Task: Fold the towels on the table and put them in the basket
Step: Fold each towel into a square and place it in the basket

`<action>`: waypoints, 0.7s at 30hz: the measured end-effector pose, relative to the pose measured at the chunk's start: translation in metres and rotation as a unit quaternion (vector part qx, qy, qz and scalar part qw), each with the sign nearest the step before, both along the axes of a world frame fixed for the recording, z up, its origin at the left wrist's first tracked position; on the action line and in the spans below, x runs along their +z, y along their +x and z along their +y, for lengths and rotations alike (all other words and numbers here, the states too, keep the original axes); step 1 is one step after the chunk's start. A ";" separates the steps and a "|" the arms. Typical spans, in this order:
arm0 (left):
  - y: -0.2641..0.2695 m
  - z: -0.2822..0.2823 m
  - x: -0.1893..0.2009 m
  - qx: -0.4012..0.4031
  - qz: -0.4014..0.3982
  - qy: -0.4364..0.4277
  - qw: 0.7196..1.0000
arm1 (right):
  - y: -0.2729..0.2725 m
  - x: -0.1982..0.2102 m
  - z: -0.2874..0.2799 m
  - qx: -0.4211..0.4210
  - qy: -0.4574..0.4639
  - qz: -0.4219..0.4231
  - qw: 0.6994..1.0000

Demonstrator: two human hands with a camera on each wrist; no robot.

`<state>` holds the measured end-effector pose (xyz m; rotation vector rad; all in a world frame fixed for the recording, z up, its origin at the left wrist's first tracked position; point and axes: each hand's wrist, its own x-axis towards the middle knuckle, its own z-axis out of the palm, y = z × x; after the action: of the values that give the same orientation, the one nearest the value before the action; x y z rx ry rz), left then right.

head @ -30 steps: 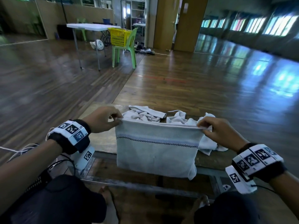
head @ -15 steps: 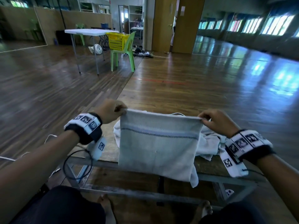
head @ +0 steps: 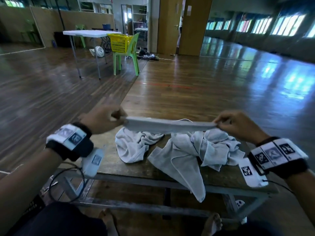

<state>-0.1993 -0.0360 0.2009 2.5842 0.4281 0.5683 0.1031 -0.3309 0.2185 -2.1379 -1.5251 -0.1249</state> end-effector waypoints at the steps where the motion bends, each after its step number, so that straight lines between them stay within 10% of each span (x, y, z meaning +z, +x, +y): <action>1: -0.006 -0.002 -0.012 -0.008 0.038 -0.014 0.999 | -0.005 -0.010 -0.006 0.014 -0.038 0.017 0.999; 8: -0.015 -0.016 -0.101 -0.047 0.215 -0.083 0.972 | -0.012 -0.089 -0.015 0.042 -0.277 0.111 0.954; 21: 0.046 0.033 -0.195 0.076 0.134 -0.086 0.984 | 0.031 -0.190 0.050 -0.097 -0.167 0.169 0.967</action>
<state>-0.1529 -0.0033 0.0055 2.4808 0.7367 0.2196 0.1339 -0.2811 0.0287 -2.4120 -1.2022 0.4391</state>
